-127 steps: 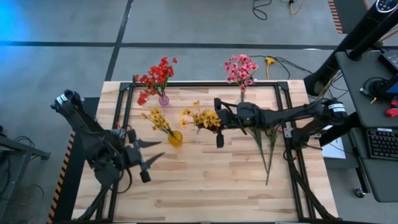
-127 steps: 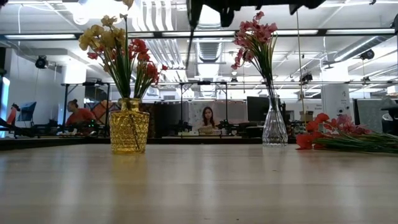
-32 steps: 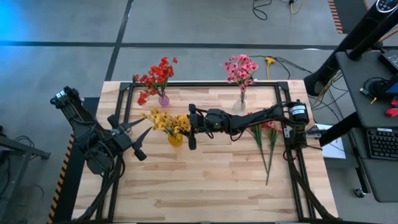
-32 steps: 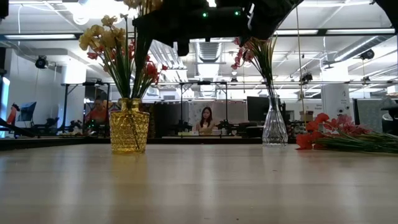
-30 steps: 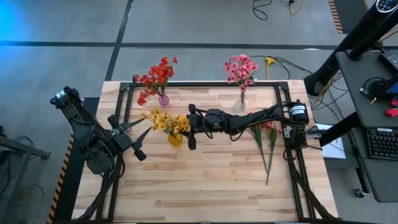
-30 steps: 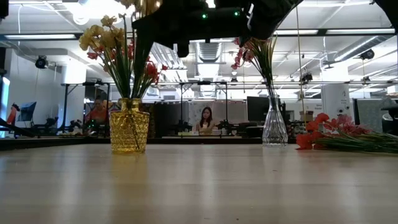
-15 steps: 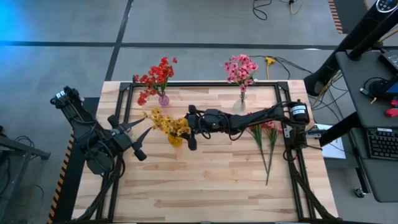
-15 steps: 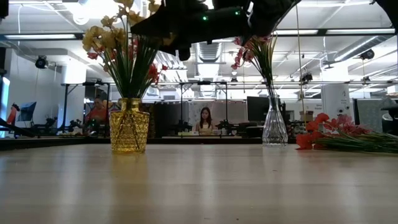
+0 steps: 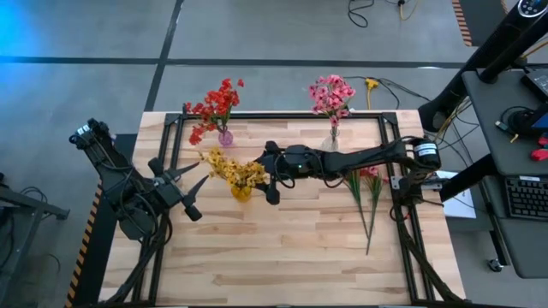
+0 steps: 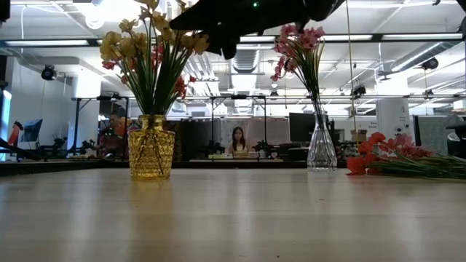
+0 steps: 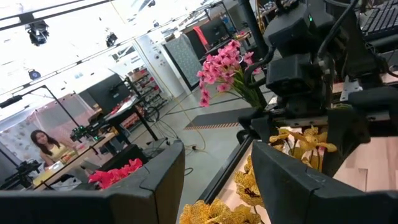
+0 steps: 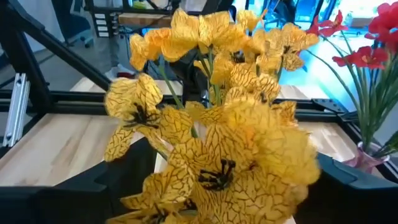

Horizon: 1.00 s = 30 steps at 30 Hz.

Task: Sort flowers into vase by color
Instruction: Put the red flower into the purple flower vase

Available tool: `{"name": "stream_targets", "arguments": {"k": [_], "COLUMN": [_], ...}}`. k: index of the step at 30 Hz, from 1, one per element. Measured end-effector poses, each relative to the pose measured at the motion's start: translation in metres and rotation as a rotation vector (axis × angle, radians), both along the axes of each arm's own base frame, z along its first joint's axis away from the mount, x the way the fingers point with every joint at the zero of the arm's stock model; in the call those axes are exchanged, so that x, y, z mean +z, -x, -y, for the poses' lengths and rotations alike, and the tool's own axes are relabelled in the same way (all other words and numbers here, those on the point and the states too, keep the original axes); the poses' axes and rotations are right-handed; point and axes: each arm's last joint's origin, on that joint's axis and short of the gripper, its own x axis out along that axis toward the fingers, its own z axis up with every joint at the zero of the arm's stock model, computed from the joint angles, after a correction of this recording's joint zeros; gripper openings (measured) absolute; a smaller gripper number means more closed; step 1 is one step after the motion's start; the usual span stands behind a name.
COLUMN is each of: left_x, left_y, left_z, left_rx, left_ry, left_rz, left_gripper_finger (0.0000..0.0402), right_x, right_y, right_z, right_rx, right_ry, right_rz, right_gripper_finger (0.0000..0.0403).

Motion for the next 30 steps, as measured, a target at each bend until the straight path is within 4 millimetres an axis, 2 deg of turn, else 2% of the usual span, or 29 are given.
{"name": "stream_targets", "arguments": {"k": [8,14,19,23,30], "left_x": [0.0,0.0,0.001,0.001,0.001], "left_y": [0.0,0.0,0.0,0.0,0.0], "left_z": [0.0,0.0,0.0,0.0,0.0], "left_rx": [0.0,0.001,0.0,0.0,0.0], "left_ry": [0.0,0.016,0.021,0.021,0.021], "left_rz": [0.0,0.014,0.018,0.018,0.018], "left_gripper_finger": [0.0168,0.0168,0.0168,0.0168,0.0168], "right_x": [0.015,0.036,0.059,0.07,0.068], "right_y": [0.011,0.028,0.054,0.08,0.123], "right_z": [-0.002,-0.005,-0.007,-0.007,-0.007], "right_rx": [0.003,0.01,-0.002,-0.04,-0.177], "right_ry": [-0.006,-0.006,-0.07,-0.177,-0.378], "right_rz": [-0.02,-0.024,-0.075,-0.189,-0.469], "right_gripper_finger": [0.029,0.0288,0.0288,0.0288,0.0288]}}
